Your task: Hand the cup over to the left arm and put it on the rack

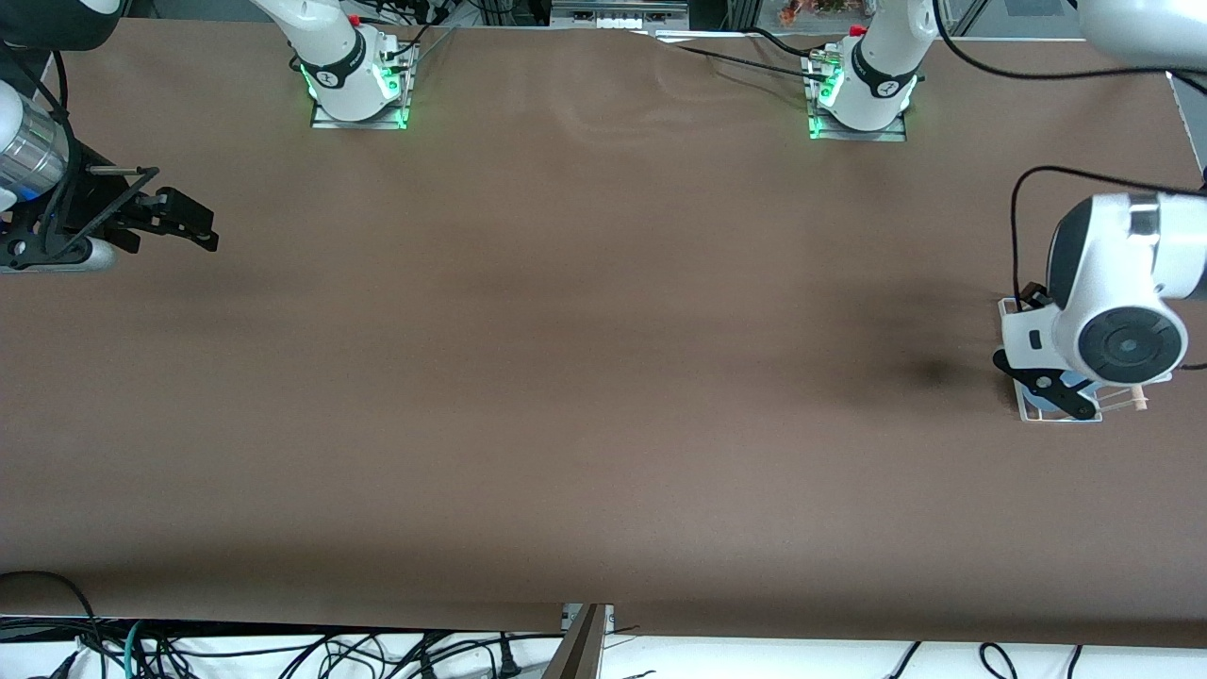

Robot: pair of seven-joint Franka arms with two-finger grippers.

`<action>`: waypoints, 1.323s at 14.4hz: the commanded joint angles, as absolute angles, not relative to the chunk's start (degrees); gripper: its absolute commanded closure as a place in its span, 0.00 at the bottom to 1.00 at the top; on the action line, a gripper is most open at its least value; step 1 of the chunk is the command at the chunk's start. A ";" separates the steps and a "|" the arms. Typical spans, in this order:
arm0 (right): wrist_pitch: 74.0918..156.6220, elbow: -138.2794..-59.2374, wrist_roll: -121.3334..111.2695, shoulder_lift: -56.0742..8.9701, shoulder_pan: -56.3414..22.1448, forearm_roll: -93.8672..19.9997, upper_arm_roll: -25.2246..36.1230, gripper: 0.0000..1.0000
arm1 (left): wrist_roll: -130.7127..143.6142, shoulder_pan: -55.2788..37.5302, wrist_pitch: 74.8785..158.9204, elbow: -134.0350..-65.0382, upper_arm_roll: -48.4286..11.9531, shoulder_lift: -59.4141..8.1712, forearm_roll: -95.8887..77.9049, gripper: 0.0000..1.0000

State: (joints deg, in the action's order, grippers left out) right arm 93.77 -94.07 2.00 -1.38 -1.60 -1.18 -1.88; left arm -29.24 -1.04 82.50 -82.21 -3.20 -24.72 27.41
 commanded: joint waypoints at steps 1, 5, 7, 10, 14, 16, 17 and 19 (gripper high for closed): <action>92.64 -92.55 2.90 -1.67 -2.11 -1.32 -1.67 0.01 | -25.93 -4.48 78.84 -74.11 -2.64 -25.14 20.08 0.00; 92.72 -92.37 3.16 -1.67 -2.55 -1.23 -1.85 0.01 | -24.88 -6.33 80.86 -75.49 2.45 -17.25 6.70 0.00; 92.72 -92.29 5.26 -1.58 -4.30 -1.05 -1.93 0.01 | -17.10 -5.63 84.79 -81.09 2.46 -11.02 4.32 0.00; 92.72 -91.94 8.44 -1.58 -4.48 -1.05 -2.37 0.01 | -6.97 -4.14 94.52 -94.78 2.29 -2.14 0.44 0.00; 92.72 -91.32 8.61 -1.76 -4.48 -1.05 -2.29 0.01 | -4.57 0.53 99.40 -100.72 1.67 0.70 0.79 0.00; 92.72 -91.32 8.53 -1.76 -4.48 -0.97 -2.29 0.01 | -4.57 0.53 99.40 -100.64 1.49 0.70 0.88 0.00; 92.72 -91.32 8.53 -1.84 -4.48 -1.05 -2.29 0.01 | -4.48 0.53 99.40 -100.72 1.41 0.70 0.88 0.00; 92.72 -91.32 8.53 -1.85 -4.48 -0.97 -2.29 0.01 | -4.48 1.57 99.32 -100.81 -0.51 1.05 0.88 0.00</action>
State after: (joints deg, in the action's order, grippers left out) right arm 93.77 -92.64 7.45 -1.39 -4.31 -1.20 -2.37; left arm -5.40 0.44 98.37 -99.07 1.46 -0.94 1.87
